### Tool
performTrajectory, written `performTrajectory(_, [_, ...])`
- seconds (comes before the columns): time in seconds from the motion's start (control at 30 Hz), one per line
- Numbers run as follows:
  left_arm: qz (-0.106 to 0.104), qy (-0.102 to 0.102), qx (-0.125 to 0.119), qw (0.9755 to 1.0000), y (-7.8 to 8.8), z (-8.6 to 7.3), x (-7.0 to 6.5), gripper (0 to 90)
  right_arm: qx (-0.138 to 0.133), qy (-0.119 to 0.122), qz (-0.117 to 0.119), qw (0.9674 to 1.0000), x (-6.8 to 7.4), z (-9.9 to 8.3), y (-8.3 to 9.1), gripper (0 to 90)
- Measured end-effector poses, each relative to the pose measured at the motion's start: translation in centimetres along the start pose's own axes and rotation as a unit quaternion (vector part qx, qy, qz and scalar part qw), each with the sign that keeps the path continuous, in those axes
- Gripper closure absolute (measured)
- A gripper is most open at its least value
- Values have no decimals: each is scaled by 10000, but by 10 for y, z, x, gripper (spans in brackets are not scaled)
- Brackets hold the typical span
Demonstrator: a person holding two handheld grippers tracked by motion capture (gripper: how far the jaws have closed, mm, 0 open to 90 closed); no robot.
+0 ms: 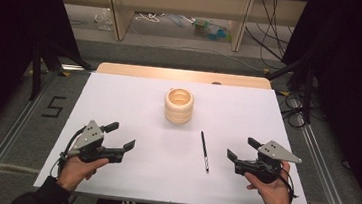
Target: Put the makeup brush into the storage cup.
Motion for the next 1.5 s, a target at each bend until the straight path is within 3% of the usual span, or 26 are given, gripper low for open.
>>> performTrajectory(0.33, [-7, 6, 17, 10000, -1, -1, -1, 166, 83, -83, 146, 9998, 2, 7, 0, 160])
performTrajectory(0.37, [-7, 4, 17, 10000, -1, -1, -1, 166, -28, -72, 172, 9998, 3, 8, -3, 161])
performTrajectory(0.53, [-5, -2, 32, 10000, -2, -1, -1, 166, 200, 13, 249, 9995, 5, 16, -7, 165])
performTrajectory(0.63, [-4, -6, 39, 10000, -2, -1, -2, 166, 573, 125, 305, 9978, 4, 25, -16, 168])
performTrajectory(0.67, [-4, -6, 39, 10000, -2, -1, -2, 166, 573, 125, 305, 9978, 4, 25, -16, 168])
performTrajectory(0.7, [-2, -4, 38, 10000, -2, -1, -2, 166, 797, 81, 429, 9959, 4, 29, -22, 184])
performTrajectory(0.77, [-3, 1, 39, 10000, -2, -1, -1, 166, 900, 98, 701, 9934, 4, 33, -29, 219])
performTrajectory(0.87, [-4, 4, 39, 10000, -2, -1, -1, 166, 1284, 149, 720, 9890, 5, 39, -39, 204])
performTrajectory(0.93, [-11, -5, 46, 10000, -2, -1, -2, 166, 1407, 134, 753, 9871, 6, 41, -46, 222])
performTrajectory(1.03, [-12, 11, 44, 10000, -2, -1, -2, 167, 1700, 198, 826, 9818, 9, 42, -56, 227])
performTrajectory(1.1, [-7, 3, 47, 10000, -2, -1, -1, 167, 1986, 328, 809, 9762, 11, 42, -62, 227])
performTrajectory(1.13, [-5, 2, 54, 10000, -2, -1, -1, 166, 2055, 440, 704, 9751, 13, 41, -67, 227])
performTrajectory(1.2, [-1, 34, 65, 10000, -2, -2, -1, 162, 2276, 493, 761, 9695, 15, 42, -71, 232])
performTrajectory(1.3, [-7, 29, 64, 10000, -2, -2, -1, 162, 2437, 563, 796, 9649, 19, 42, -81, 238])
performTrajectory(1.33, [-8, 100, 57, 9999, -3, -2, -1, 162, 2591, 642, 825, 9602, 20, 43, -84, 238])
performTrajectory(1.4, [-20, 7, 64, 10000, -3, -2, 0, 162, 2673, 740, 873, 9568, 21, 43, -90, 250])
performTrajectory(1.43, [-14, 43, 64, 10000, -3, -2, -1, 162, 2673, 752, 859, 9568, 22, 42, -94, 256])
performTrajectory(1.47, [-17, 33, 68, 10000, -3, -2, -1, 162, 2739, 861, 929, 9534, 21, 43, -97, 258])
performTrajectory(1.5, [-17, 33, 68, 10000, -3, -2, -1, 162, 2922, 787, 943, 9484, 23, 43, -99, 266])
Point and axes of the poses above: each handheld gripper's, and its own axes: y roughly backward along the jaws, z roughly out of its top, x roughly to its left, the point moved 1 cm from there along -y, roughly forward along the jaws, and after that the axes turned 5 degrees about y, right-handed, at the moved point
